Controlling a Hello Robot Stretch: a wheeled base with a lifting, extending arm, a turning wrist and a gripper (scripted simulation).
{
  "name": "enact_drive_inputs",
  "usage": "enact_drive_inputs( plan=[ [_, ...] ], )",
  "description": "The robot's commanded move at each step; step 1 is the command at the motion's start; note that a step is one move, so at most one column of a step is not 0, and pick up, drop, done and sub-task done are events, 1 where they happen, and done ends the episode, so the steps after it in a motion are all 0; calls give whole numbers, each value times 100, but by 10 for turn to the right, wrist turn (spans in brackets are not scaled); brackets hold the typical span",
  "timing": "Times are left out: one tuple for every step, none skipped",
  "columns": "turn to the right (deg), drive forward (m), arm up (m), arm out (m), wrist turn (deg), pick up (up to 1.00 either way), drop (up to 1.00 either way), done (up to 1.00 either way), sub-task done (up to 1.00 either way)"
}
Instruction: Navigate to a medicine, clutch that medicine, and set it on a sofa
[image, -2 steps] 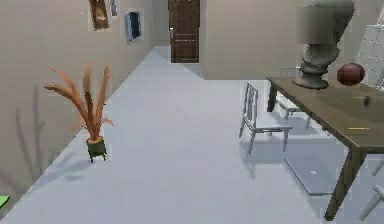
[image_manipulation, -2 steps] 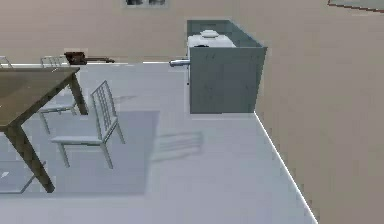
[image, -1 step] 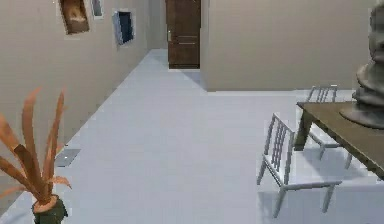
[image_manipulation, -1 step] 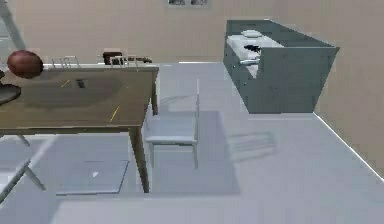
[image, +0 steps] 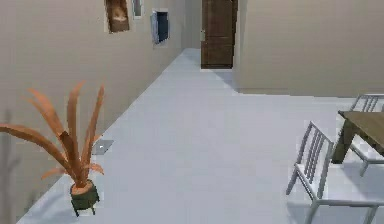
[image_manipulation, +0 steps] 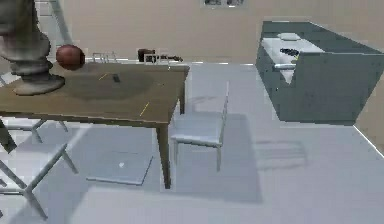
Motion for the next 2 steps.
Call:
enact_drive_inputs(
  plan=[
    [0,100,0,0,0,0,0,0,0],
    [0,70,0,0,0,0,0,0,0]
  ],
)
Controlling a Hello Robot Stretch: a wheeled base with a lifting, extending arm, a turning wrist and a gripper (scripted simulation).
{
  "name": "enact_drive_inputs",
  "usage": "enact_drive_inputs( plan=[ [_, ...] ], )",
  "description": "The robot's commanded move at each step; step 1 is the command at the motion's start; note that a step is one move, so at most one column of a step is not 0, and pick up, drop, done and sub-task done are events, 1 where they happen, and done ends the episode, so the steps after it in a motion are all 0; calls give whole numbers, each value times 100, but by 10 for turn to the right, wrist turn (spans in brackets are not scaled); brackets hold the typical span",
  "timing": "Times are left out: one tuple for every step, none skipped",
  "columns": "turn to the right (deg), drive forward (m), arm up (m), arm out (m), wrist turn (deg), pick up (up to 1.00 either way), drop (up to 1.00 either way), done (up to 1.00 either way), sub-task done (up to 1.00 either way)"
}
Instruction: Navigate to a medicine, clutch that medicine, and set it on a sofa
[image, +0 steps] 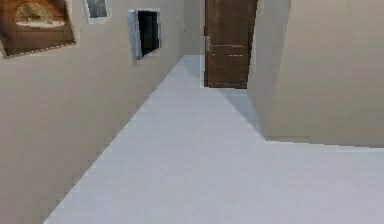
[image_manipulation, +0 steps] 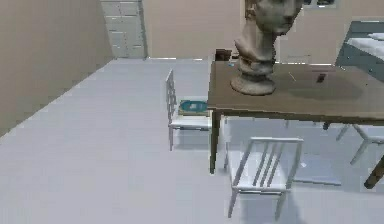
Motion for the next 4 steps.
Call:
enact_drive_inputs(
  plan=[
    [0,100,0,0,0,0,0,0,0],
    [-30,0,0,0,0,0,0,0,0],
    [0,100,0,0,0,0,0,0,0],
    [0,100,0,0,0,0,0,0,0]
  ],
)
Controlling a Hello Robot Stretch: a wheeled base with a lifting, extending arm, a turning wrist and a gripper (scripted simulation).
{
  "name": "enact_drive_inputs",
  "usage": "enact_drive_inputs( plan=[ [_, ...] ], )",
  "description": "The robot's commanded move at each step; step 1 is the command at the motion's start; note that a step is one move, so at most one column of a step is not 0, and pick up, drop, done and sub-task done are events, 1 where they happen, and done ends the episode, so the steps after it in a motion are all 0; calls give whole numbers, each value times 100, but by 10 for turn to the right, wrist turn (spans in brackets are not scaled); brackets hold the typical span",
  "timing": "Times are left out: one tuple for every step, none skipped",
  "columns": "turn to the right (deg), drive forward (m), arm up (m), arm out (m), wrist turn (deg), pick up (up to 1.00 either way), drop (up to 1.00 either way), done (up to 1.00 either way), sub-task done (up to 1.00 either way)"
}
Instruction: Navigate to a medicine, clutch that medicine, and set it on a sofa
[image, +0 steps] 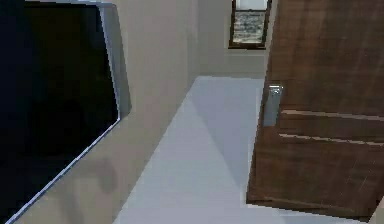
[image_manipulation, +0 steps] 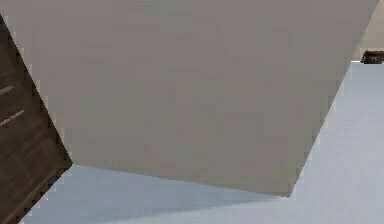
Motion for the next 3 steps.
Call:
enact_drive_inputs(
  plan=[
    [0,65,0,0,0,0,0,0,0],
    [-60,0,0,0,0,0,0,0,0],
    [0,45,0,0,0,0,0,0,0]
  ],
)
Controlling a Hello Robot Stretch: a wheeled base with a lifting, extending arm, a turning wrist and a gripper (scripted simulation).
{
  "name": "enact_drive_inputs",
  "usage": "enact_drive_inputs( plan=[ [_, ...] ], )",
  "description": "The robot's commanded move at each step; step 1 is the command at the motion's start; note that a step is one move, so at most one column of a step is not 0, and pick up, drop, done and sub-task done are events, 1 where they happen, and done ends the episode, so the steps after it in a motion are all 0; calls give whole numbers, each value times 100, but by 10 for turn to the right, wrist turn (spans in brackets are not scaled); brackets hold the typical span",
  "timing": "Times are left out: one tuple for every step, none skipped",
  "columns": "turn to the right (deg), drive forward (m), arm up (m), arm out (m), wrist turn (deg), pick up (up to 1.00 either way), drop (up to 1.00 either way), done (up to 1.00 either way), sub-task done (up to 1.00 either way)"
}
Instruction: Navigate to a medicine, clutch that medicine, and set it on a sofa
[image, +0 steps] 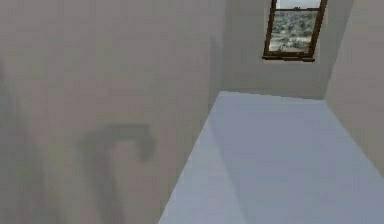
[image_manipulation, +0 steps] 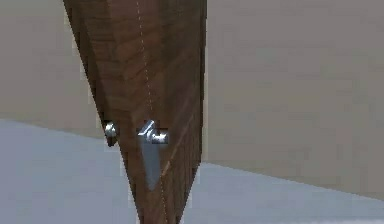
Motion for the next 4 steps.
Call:
enact_drive_inputs(
  plan=[
    [120,0,0,0,0,0,0,0,0],
    [0,45,0,0,0,0,0,0,0],
    [450,0,0,0,0,0,0,0,0],
    [60,0,0,0,0,0,0,0,0]
  ],
)
